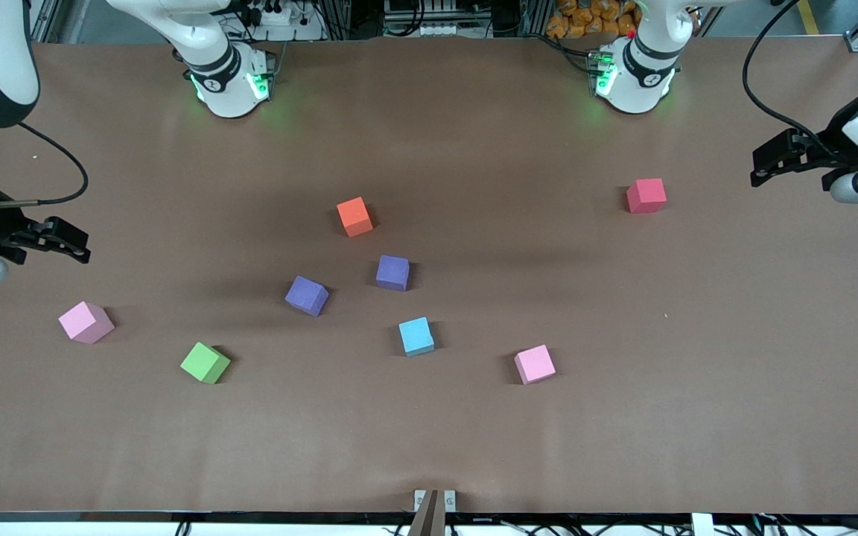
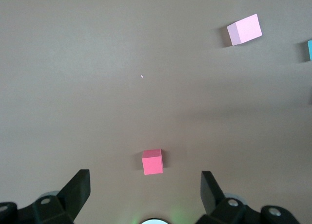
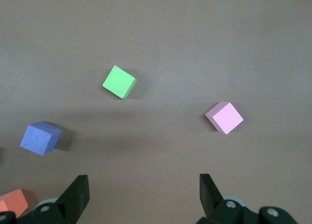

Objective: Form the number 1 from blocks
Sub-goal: 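Reach the right gripper to a purple cube while the left gripper reaches a pink cube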

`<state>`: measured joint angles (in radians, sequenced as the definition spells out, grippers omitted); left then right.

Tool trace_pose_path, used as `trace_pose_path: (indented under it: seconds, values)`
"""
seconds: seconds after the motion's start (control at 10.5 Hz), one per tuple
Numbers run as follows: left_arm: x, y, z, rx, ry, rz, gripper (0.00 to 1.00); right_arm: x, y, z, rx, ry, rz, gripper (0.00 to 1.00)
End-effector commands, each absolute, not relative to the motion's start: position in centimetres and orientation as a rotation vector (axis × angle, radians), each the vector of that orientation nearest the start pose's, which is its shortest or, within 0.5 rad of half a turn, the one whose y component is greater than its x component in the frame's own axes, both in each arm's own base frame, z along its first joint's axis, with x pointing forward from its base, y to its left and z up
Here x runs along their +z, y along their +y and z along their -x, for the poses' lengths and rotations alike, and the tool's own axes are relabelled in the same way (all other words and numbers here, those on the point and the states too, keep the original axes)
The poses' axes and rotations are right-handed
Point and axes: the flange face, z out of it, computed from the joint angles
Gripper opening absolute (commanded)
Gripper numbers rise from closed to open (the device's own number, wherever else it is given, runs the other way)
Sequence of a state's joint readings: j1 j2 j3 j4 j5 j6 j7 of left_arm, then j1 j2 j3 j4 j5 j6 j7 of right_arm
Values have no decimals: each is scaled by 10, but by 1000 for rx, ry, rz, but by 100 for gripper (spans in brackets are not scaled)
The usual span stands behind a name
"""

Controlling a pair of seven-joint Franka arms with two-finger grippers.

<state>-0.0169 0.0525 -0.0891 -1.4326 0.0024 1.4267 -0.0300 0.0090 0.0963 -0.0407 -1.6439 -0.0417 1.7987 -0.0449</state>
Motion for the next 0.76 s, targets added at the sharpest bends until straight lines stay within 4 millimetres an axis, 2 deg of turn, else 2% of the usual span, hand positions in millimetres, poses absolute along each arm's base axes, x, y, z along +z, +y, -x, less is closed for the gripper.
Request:
trace_pose_path:
  seconds: [0.0, 0.19, 0.28, 0.47, 0.66]
  values:
    - [649, -57, -552, 95, 139, 3146, 100, 556, -18, -599, -100, -39, 3204, 100]
    - [639, -61, -558, 123, 148, 3142, 100, 555, -18, -600, -98, -37, 3204, 100]
    - [625, -63, -565, 160, 153, 3130, 100, 553, -17, -600, -91, -39, 3202, 100]
    - [583, -76, -584, 262, 173, 3097, 100, 550, -18, -601, -91, -11, 3190, 100]
    - [536, -98, -609, 293, 104, 3106, 100, 532, -16, -607, -73, 65, 3176, 100]
